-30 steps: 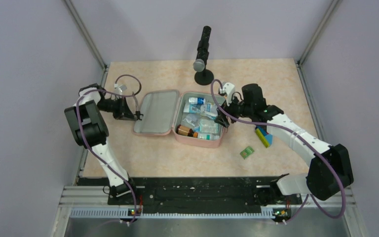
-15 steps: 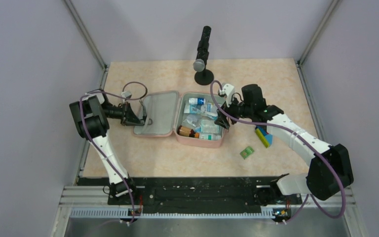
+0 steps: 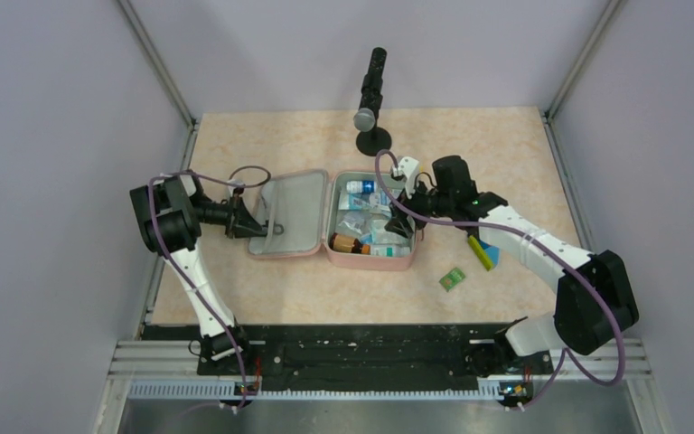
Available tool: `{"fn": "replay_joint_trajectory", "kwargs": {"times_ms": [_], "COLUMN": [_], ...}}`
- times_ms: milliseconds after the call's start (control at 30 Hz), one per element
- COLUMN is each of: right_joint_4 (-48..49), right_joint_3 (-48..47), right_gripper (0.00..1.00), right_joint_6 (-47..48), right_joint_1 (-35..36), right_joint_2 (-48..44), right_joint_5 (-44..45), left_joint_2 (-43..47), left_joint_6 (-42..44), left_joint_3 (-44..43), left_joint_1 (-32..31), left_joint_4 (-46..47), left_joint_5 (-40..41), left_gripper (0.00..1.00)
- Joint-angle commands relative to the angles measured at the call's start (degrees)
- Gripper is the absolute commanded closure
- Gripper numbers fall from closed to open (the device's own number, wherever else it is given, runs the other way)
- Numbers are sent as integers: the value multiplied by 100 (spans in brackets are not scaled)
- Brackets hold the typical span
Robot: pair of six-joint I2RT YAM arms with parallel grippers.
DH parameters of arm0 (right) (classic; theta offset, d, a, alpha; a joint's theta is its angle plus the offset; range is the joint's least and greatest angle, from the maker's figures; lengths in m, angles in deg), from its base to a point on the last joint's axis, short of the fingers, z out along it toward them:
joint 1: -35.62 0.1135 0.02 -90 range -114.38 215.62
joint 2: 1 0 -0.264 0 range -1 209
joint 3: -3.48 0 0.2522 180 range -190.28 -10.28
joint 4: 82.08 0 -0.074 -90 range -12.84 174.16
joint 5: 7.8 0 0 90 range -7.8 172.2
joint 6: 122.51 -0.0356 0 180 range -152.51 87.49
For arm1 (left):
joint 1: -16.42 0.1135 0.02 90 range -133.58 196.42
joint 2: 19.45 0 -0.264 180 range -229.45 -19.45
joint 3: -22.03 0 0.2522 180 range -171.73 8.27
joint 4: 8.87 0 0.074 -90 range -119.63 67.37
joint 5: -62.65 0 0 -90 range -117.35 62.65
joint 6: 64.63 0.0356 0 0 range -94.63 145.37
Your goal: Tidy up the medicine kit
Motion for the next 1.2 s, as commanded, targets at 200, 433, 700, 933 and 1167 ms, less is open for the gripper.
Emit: {"fn": "replay_joint_trajectory", "kwargs": {"times_ms": [200, 433, 700, 933, 1167], "right_joint_4": [353, 297, 382, 475, 540], "right_joint_3": [-222, -177, -144, -35, 71], "right_gripper": [30, 30, 29, 29, 29], "right_joint_6": [-24, -16, 4, -33, -95], "right_joint_1": [160, 164, 158, 156, 155], "right_joint_2": [-111, -160, -123, -122, -103], "right_joint_5": [-77, -45, -3, 3, 28], "left_joint_2": [100, 195, 706, 936, 952], "left_joint_6": [-1404, -1652, -1530, -1379, -1749], "left_joint_3": [144, 39, -82, -98, -125], "left_joint_1": [-41, -40, -42, -40, -40], "left_joint_4": [1027, 1216, 1181, 1093, 1441], "left_joint_5": [910, 1417, 2513, 2776, 3012], "left_gripper": [72, 63, 60, 57, 57]}}
